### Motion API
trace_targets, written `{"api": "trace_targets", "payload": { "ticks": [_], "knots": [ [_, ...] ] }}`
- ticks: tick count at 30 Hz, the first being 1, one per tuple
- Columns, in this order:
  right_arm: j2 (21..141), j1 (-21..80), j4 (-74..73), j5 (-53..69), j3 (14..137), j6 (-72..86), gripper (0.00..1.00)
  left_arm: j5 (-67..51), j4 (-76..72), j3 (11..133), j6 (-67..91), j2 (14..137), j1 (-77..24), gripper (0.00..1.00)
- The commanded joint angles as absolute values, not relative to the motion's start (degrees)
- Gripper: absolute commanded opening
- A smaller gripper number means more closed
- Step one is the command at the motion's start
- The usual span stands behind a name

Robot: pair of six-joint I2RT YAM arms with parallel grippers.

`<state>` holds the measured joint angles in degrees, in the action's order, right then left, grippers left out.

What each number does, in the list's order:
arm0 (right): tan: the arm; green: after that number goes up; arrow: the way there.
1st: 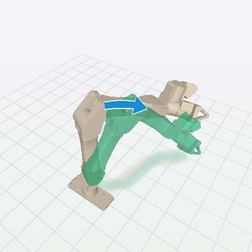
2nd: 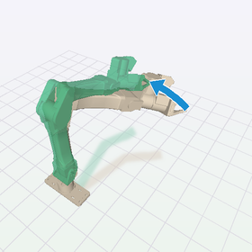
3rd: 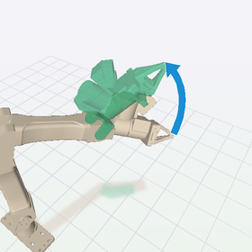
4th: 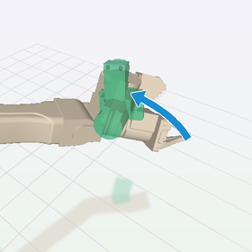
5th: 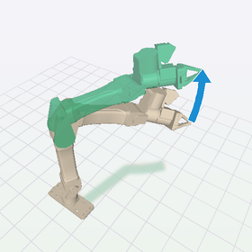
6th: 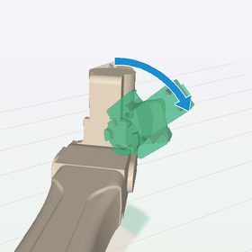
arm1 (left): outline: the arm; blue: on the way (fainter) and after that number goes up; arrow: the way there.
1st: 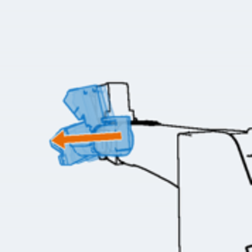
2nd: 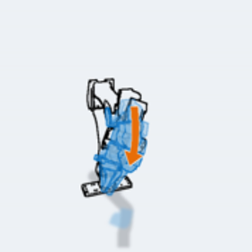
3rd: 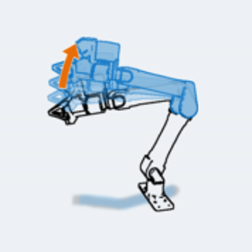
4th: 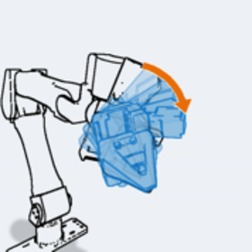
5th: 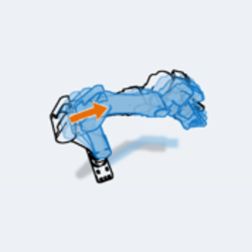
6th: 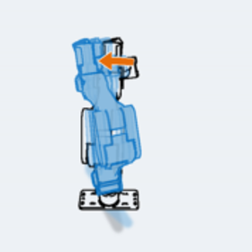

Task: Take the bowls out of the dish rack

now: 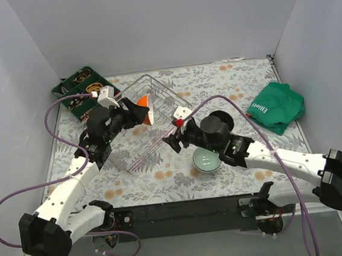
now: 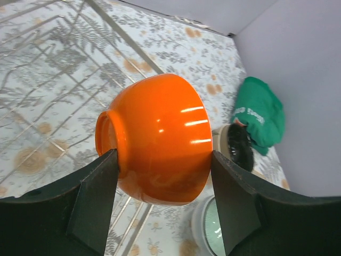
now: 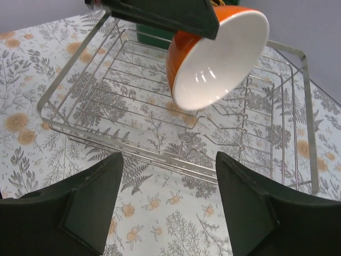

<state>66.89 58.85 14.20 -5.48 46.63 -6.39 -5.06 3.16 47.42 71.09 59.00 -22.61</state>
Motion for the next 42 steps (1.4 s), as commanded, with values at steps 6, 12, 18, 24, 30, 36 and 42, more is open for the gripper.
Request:
{"api": "trace_targets", "payload": {
  "ticks": [6,12,18,24,30,36,42],
  "knots": [
    [73.91,54.23,28.29,6.50,52.38,-6.51,0.77,-18.10,-8.08,44.21,78.66,56.51,-22.15,0.27],
    [79.09,52.91,28.92,9.14,55.81,-6.42,0.74,-19.95,-9.57,43.60,80.42,56.51,-22.15,0.28],
    [82.26,52.82,29.27,11.60,58.00,-5.80,0.58,-21.88,-10.20,43.33,81.83,57.74,-22.15,0.30],
    [80.60,52.82,29.09,11.78,57.13,-5.80,0.02,-21.45,-9.23,43.59,81.39,58.36,-22.06,0.36],
    [77.00,52.73,24.88,9.76,55.28,-6.33,0.01,-18.64,-6.60,44.73,79.11,58.18,-22.15,0.64],
    [72.43,52.73,12.59,6.24,54.58,-6.06,0.01,-11.53,-2.47,46.49,73.75,56.52,-22.15,0.98],
    [69.35,52.73,-6.19,5.80,56.68,-5.01,0.01,1.98,2.28,47.99,67.33,54.15,-22.15,0.98]
  ]
}}
